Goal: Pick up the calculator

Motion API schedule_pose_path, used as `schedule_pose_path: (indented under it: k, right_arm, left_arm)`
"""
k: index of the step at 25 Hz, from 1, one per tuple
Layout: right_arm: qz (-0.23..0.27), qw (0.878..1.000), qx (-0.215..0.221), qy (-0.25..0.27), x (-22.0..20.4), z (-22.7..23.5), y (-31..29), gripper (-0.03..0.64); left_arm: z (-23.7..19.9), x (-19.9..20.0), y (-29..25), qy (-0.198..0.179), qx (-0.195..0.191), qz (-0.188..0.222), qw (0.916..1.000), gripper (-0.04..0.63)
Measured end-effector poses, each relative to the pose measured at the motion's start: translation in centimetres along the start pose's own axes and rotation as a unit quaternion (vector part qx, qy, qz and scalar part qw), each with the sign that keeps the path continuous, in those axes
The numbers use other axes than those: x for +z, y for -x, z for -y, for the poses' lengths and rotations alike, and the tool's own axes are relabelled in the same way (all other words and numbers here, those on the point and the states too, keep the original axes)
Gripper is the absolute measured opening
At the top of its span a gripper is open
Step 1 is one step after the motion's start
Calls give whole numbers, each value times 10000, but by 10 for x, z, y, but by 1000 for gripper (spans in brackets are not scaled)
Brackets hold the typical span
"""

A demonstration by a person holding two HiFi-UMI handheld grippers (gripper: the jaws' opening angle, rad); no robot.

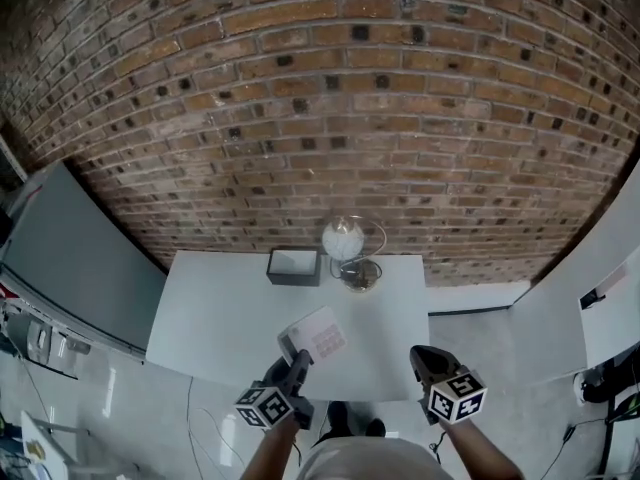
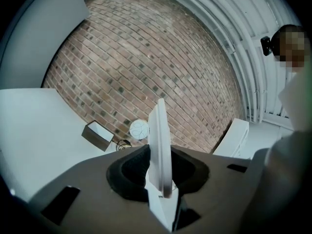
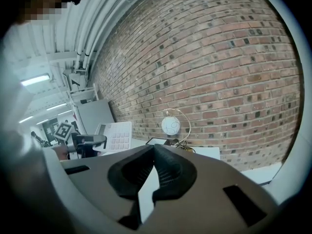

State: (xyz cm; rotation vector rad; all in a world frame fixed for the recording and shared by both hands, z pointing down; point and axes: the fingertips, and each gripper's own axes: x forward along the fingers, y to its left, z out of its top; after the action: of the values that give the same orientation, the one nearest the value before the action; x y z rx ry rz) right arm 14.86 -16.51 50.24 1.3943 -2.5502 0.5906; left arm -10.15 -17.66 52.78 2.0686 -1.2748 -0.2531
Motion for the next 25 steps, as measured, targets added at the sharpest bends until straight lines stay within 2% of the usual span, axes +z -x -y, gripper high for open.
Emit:
schedule_pose_path:
  k: [8, 14, 19, 25]
  right_arm:
    - [137, 9995, 265, 68, 6, 9, 33, 11]
    - [182, 9992, 321, 174, 8, 9, 44, 11]
    - [242, 9990, 298, 237, 7, -2, 47, 11]
    - [367, 9982, 127, 467, 12, -18, 48, 12]
  left_arm:
    - [24, -2, 38, -112, 388, 517, 9978, 114]
    - [32, -6, 62, -115, 544, 674, 9962, 114]
    - [30, -3, 78, -47, 498, 752, 9959, 114]
    - [24, 13, 86, -189, 332, 804, 9960, 114]
